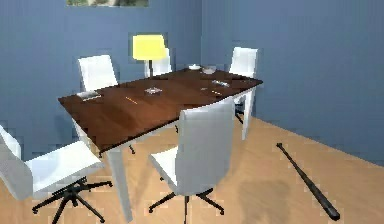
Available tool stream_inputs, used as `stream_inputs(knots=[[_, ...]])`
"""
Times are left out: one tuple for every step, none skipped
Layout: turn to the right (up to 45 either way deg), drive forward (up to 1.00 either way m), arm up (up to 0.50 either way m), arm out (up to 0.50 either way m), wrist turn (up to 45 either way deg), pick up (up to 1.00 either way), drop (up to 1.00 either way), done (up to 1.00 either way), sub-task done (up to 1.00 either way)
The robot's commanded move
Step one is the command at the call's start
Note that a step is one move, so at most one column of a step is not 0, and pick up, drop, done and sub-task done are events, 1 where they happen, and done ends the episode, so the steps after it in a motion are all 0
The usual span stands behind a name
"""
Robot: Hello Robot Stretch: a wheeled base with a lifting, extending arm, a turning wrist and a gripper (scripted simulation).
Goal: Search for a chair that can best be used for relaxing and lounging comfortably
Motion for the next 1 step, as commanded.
stream_inputs(knots=[[0.0,0.00,0.00,0.00,0.0,0.00,0.00,1.00,0.00]])
